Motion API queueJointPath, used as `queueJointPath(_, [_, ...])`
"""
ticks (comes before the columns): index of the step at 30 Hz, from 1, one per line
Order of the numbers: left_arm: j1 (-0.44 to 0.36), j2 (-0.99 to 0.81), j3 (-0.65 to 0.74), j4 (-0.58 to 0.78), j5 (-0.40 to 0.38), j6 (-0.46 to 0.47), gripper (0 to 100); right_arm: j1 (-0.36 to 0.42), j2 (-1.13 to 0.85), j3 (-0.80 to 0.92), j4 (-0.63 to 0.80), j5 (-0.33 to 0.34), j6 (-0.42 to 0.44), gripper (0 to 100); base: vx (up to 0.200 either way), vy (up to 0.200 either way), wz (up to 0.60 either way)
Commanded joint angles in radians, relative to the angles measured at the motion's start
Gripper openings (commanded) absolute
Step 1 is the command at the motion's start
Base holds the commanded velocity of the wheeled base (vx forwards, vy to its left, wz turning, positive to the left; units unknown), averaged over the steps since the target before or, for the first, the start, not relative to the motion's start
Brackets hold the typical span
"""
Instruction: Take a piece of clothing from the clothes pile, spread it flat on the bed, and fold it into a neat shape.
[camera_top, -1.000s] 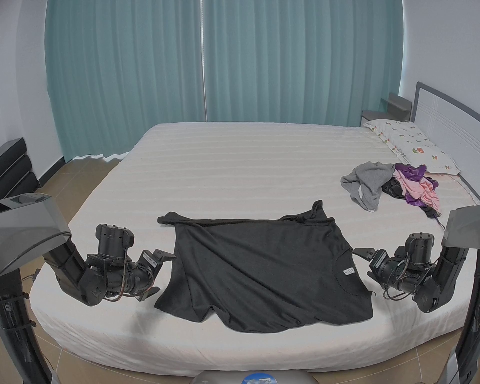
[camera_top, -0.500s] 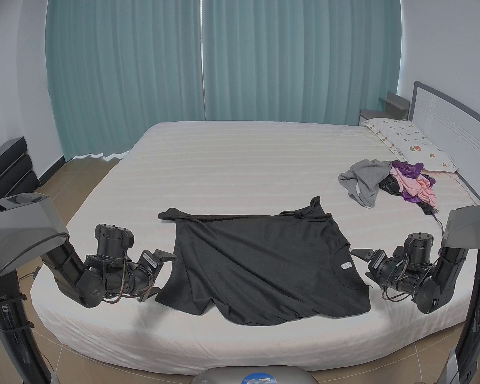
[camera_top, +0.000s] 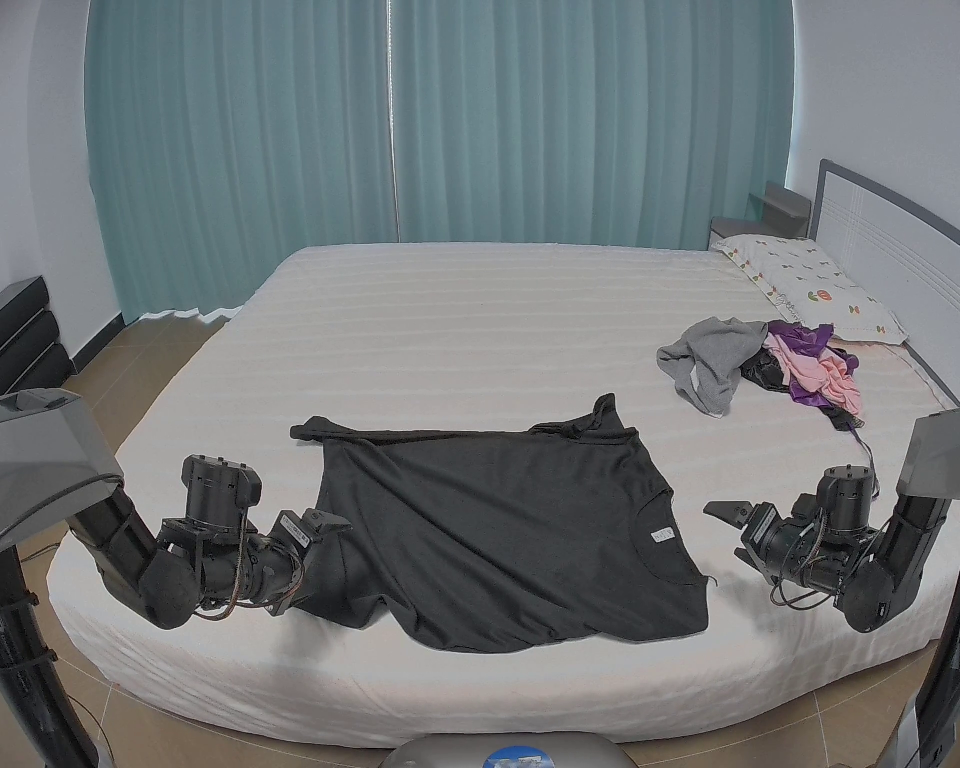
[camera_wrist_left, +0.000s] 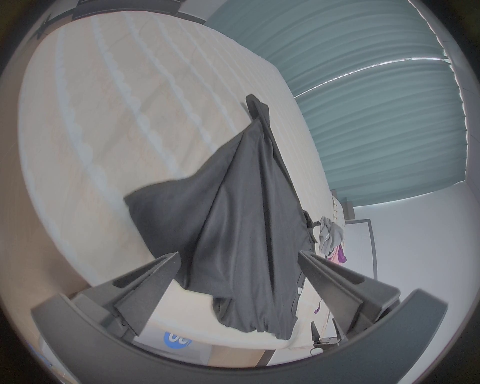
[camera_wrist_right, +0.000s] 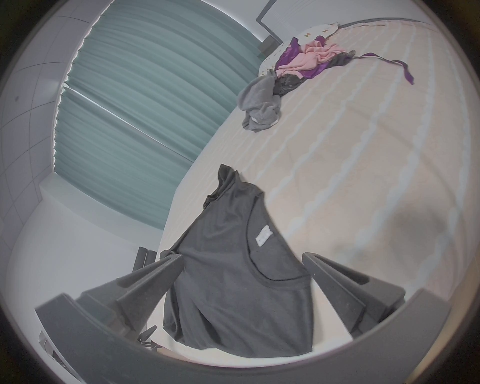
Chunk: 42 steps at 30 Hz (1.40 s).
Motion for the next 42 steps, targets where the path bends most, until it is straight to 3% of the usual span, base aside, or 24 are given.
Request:
queueJointPath(1, [0.005, -0.06, 0.067, -0.004, 0.002, 0.001, 100, 0.004, -0.023, 0.063, -0.018, 0.003, 0.003, 100, 0.0, 0.0, 0.0])
queueJointPath(10, [0.004, -0.034, 0.164, -0.162, 0.002, 0.009, 100, 0.027, -0.012, 0.141, -0.097, 0.009, -0.002, 100, -0.044, 0.0, 0.0])
queueJointPath(20, [0.01, 0.04, 0.152, -0.163, 0.119, 0.066, 100, 0.031, 0.003, 0.144, -0.097, 0.02, -0.002, 100, -0.14, 0.0, 0.0])
queueJointPath(26, [0.016, 0.183, 0.031, -0.16, 0.249, 0.104, 100, 0.033, 0.043, 0.135, -0.134, 0.019, -0.005, 100, 0.0, 0.0, 0.0])
queueJointPath(36, [0.031, 0.318, -0.131, -0.152, 0.355, 0.188, 100, 0.031, 0.054, 0.134, -0.156, 0.019, -0.005, 100, 0.0, 0.0, 0.0])
queueJointPath(42, [0.05, 0.344, -0.175, -0.151, 0.378, 0.198, 100, 0.033, 0.05, 0.132, -0.156, 0.019, -0.005, 100, 0.0, 0.0, 0.0])
